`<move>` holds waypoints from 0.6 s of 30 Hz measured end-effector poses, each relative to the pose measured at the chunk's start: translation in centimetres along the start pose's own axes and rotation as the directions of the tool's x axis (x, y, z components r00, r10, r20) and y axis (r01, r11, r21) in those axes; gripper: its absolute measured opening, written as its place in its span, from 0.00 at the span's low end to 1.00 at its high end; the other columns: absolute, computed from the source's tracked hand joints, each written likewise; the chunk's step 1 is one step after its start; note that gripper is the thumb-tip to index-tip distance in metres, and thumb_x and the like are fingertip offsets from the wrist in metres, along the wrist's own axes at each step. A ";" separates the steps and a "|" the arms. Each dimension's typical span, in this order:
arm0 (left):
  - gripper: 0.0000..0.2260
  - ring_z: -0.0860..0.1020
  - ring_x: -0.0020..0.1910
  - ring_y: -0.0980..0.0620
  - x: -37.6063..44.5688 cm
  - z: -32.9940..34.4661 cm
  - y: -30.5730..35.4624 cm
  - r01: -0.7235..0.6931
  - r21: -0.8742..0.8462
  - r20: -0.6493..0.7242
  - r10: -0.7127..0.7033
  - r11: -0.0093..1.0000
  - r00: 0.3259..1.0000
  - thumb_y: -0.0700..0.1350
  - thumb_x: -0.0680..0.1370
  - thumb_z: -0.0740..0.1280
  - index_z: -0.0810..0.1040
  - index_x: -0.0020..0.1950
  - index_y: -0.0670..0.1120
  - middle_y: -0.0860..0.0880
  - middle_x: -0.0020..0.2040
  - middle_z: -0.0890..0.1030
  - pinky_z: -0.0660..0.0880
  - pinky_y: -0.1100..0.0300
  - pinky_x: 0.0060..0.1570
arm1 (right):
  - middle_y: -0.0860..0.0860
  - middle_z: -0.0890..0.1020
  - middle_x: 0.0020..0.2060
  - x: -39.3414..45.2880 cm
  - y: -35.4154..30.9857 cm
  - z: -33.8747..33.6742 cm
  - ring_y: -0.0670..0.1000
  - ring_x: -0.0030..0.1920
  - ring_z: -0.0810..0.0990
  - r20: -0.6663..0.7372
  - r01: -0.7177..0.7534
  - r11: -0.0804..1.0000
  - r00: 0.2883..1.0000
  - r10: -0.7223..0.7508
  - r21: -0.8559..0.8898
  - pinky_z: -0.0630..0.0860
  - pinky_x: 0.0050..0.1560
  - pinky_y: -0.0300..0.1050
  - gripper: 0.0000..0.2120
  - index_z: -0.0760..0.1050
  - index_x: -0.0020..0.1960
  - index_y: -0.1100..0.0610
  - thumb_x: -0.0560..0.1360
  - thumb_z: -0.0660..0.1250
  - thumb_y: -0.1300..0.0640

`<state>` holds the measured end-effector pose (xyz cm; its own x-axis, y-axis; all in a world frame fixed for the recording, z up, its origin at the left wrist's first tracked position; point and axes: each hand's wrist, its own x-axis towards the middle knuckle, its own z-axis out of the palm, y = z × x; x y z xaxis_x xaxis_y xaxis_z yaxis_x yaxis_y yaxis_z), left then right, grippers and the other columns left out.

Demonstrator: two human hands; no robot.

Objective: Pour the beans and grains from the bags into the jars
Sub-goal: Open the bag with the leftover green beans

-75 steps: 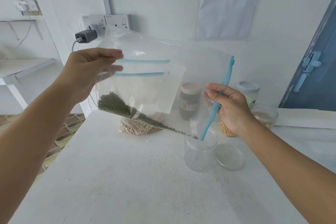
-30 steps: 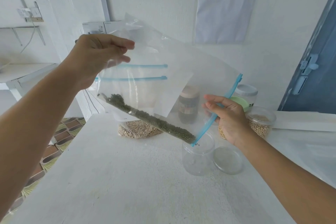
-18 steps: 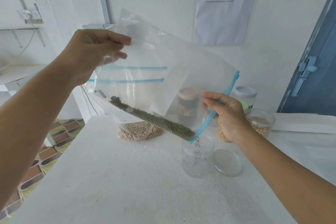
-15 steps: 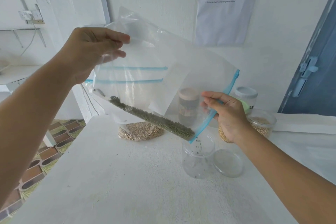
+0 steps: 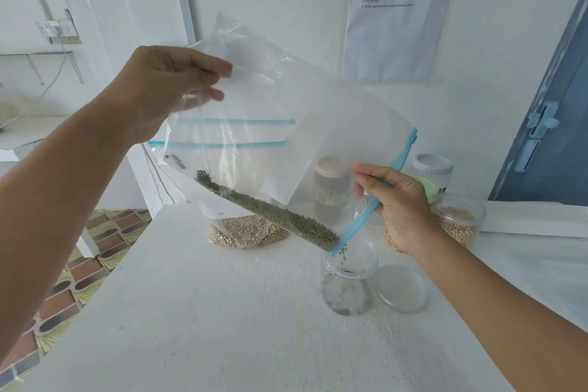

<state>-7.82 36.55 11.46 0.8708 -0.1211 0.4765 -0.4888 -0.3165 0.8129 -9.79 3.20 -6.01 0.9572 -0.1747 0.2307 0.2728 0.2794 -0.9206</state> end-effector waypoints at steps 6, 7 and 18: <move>0.09 0.84 0.49 0.47 0.0 0.3 0.1 0.005 -0.007 -0.003 -0.006 1.000 1.000 0.34 0.80 0.70 0.86 0.56 0.45 0.48 0.57 0.87 0.80 0.53 0.64 | 0.53 0.88 0.47 0.0 0.0 -0.2 0.52 0.45 0.88 -0.015 -0.006 1.000 1.000 0.006 0.020 0.82 0.50 0.40 0.09 0.87 0.51 0.57 0.76 0.73 0.68; 0.09 0.84 0.49 0.47 0.0 0.3 0.1 0.005 -0.008 -0.003 -0.005 1.000 1.000 0.34 0.80 0.70 0.86 0.56 0.45 0.48 0.57 0.87 0.80 0.54 0.63 | 0.53 0.88 0.47 0.0 0.1 -0.2 0.52 0.45 0.88 -0.013 -0.009 1.000 1.000 0.010 0.025 0.83 0.51 0.41 0.09 0.87 0.51 0.58 0.76 0.72 0.68; 0.10 0.84 0.48 0.47 0.0 0.6 -0.1 0.008 -0.006 0.005 -0.008 1.000 1.000 0.34 0.80 0.70 0.86 0.56 0.46 0.49 0.56 0.87 0.80 0.55 0.63 | 0.52 0.88 0.47 -0.2 0.3 -0.7 0.52 0.46 0.88 -0.012 -0.031 0.999 0.999 0.031 0.032 0.82 0.47 0.39 0.10 0.86 0.55 0.58 0.76 0.72 0.67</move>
<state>-7.78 36.01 11.18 0.8748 -0.1235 0.4684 -0.4823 -0.3120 0.8185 -9.93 2.67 -6.50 0.9641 -0.1771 0.1979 0.2459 0.3145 -0.9168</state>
